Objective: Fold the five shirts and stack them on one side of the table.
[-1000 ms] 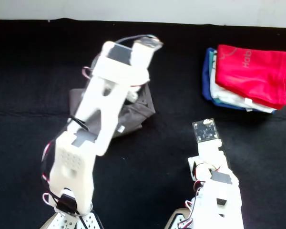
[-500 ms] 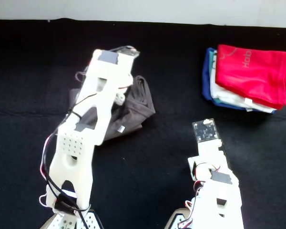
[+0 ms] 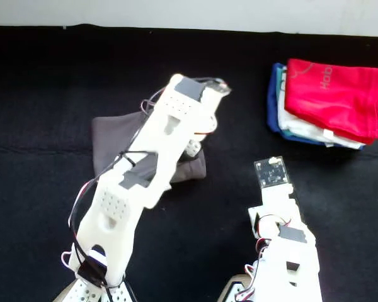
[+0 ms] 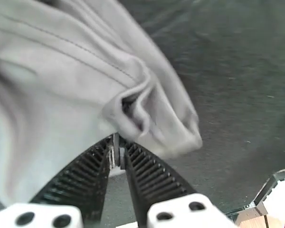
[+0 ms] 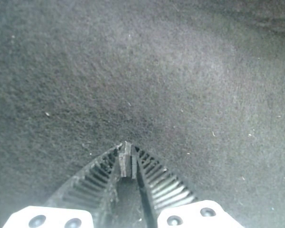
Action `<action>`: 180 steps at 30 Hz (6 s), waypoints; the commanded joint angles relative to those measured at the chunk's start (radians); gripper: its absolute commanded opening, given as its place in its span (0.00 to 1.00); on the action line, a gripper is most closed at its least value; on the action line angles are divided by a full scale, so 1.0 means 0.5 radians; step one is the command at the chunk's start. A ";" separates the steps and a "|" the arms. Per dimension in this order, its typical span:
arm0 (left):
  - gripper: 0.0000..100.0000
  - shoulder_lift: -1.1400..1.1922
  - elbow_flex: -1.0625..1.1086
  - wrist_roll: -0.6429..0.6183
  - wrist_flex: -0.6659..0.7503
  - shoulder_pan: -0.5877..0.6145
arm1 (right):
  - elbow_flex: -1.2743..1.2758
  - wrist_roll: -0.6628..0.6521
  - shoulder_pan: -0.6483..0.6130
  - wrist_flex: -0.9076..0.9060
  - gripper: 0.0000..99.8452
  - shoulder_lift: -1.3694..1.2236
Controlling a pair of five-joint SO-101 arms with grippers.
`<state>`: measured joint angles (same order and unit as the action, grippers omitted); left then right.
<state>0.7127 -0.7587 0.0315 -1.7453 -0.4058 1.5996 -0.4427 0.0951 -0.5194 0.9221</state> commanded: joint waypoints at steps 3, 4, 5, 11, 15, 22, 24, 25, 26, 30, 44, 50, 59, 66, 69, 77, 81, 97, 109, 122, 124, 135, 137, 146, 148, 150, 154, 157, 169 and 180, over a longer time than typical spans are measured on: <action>0.01 -0.407 -0.035 -0.012 -0.031 -0.014 | 0.020 0.012 0.014 0.041 0.01 0.002; 0.01 -0.450 -0.035 -0.009 -0.028 0.005 | 0.020 0.012 0.014 0.041 0.01 0.002; 0.01 -0.468 -0.035 -0.009 -0.018 0.032 | 0.020 0.012 0.014 0.041 0.01 0.002; 0.01 -0.155 -0.035 -0.015 -0.018 0.103 | 0.020 0.012 0.014 0.041 0.01 0.002; 0.01 0.044 -0.038 -0.018 -0.031 0.041 | 0.020 0.012 0.014 0.041 0.01 0.002; 0.01 -0.002 0.173 -0.021 -0.034 -0.133 | 0.017 0.012 0.014 0.041 0.01 0.002; 0.01 -0.066 0.167 -0.021 -0.031 -0.133 | 0.017 0.012 0.014 0.041 0.01 0.002; 0.01 -0.115 0.149 -0.012 -0.021 -0.124 | 0.017 0.012 0.014 0.041 0.01 0.002; 0.01 -0.167 0.109 -0.009 -0.018 -0.097 | 0.017 0.012 0.014 0.041 0.01 0.002; 0.01 -0.315 -0.140 -0.012 0.184 0.100 | 0.017 0.012 0.014 0.041 0.01 0.002; 0.01 0.121 -0.051 -0.009 1.028 0.339 | 0.017 0.012 0.014 0.044 0.01 0.002; 0.01 0.272 -0.106 -0.009 1.083 0.201 | 0.014 0.012 0.014 0.044 0.01 0.002; 0.01 0.275 -0.661 -0.009 0.795 0.290 | 0.014 0.012 0.014 0.044 0.01 0.002; 0.01 0.311 -0.732 -0.006 0.445 0.729 | 0.002 0.012 0.014 0.044 0.01 0.002; 0.01 0.385 -0.726 -0.006 0.331 0.888 | -0.186 0.120 0.020 -0.011 0.01 -0.023; 0.01 0.532 -0.726 -0.003 0.227 1.109 | -1.481 0.417 -0.259 -0.631 0.01 -0.661; 0.01 0.603 -0.726 -0.003 0.239 1.149 | -1.956 0.430 -0.425 -0.658 0.01 -1.128; 0.01 0.855 -0.729 -0.021 0.423 1.481 | -3.475 0.433 -1.186 -0.664 0.01 -2.512; 0.01 0.858 -0.729 -0.166 0.423 1.597 | -3.847 0.433 -1.312 -0.664 0.01 -2.852; 0.01 0.858 -0.729 -0.166 0.423 1.594 | -3.856 0.423 -0.864 -0.667 0.01 -3.067; 0.01 0.858 -0.729 -0.166 0.423 1.594 | -3.868 0.423 -0.833 -0.707 0.01 -3.061; 0.01 0.858 -0.729 -0.166 0.423 1.594 | -4.488 0.476 -1.079 -1.057 0.01 -2.960; 0.01 0.858 -0.729 -0.166 0.423 1.594 | -4.586 0.543 -1.171 -0.990 0.01 -3.052; 0.01 0.858 -0.729 -0.166 0.423 1.594 | -4.951 0.506 -1.281 -0.806 0.01 -3.653; 0.01 0.858 -0.729 -0.166 0.423 1.594 | -5.059 0.506 -1.247 -0.806 0.01 -3.761; 0.01 0.858 -0.729 -0.166 0.423 1.594 | -5.175 0.506 -1.211 -0.799 0.01 -3.868; 0.01 0.858 -0.729 -0.166 0.423 1.591 | -5.476 0.503 -1.109 -0.796 0.01 -4.089; 0.01 0.858 -0.729 -0.166 0.423 1.591 | -5.762 0.503 -1.020 -0.799 0.01 -4.221; 0.01 0.858 -0.729 -0.169 0.427 1.591 | -6.504 0.503 -1.155 -1.683 0.01 -4.289; 0.01 0.858 -0.729 -0.169 0.427 1.591 | -6.473 0.500 -1.168 -1.760 0.01 -4.540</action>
<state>1.1331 -1.1132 -0.0483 -1.5581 0.3383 -1.6042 -0.1818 -0.5201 -1.4001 -1.3303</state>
